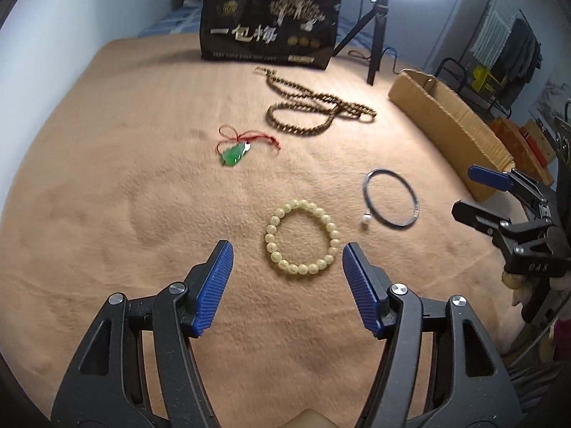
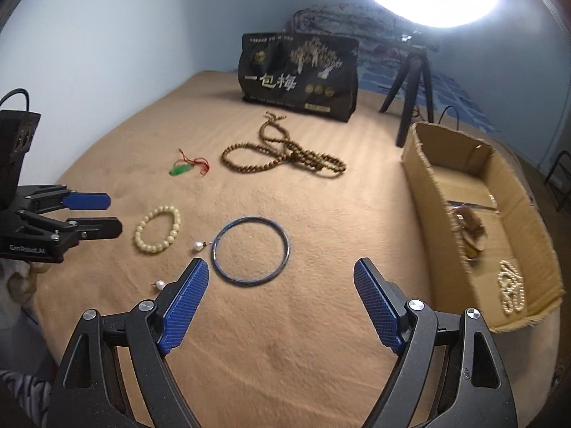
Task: Organize jewelry
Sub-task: 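Grasp the yellow bead bracelet with the left tool while the right tool grasps the blue bangle, then carry the bracelet and bangle with both tools over the cardboard box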
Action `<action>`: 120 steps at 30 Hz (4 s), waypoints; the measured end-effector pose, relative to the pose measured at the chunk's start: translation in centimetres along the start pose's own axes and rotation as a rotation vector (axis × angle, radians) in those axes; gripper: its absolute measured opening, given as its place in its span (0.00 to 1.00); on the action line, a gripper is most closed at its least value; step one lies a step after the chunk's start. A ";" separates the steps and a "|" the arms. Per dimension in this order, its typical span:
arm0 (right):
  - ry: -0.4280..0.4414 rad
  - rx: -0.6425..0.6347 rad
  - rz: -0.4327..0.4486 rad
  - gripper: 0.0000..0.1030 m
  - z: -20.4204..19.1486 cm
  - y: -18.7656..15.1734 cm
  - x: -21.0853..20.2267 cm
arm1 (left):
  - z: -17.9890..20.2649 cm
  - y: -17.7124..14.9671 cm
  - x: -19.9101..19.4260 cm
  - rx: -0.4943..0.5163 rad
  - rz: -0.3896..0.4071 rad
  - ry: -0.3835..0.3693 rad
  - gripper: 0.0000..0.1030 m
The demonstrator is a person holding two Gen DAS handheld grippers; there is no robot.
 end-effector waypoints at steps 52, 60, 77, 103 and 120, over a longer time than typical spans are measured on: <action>0.057 -0.099 -0.078 0.70 -1.8 0.6 5.0 | 0.2 0.8 1.7 0.007 0.037 0.056 0.05; 0.046 -0.084 -0.034 0.70 -0.7 1.1 2.5 | 2.1 1.7 -0.9 0.062 0.099 0.063 0.05; -0.014 0.004 0.030 0.70 5.1 0.6 -2.7 | 7.4 4.1 -3.2 0.130 0.163 0.002 0.05; -0.170 0.119 0.040 0.70 16.6 -0.4 -7.0 | 19.3 13.6 0.1 0.241 0.233 -0.122 0.05; -0.194 0.182 0.025 0.70 21.3 -0.1 -5.0 | 24.8 18.1 5.7 0.291 0.216 -0.140 0.05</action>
Point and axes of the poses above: each gripper's, at about its wrist camera, not at the fingertips, and x roughly the way its jaws point, z to its right, y to its top, the point moved 2 cm from there along x, roughly the way its jaws point
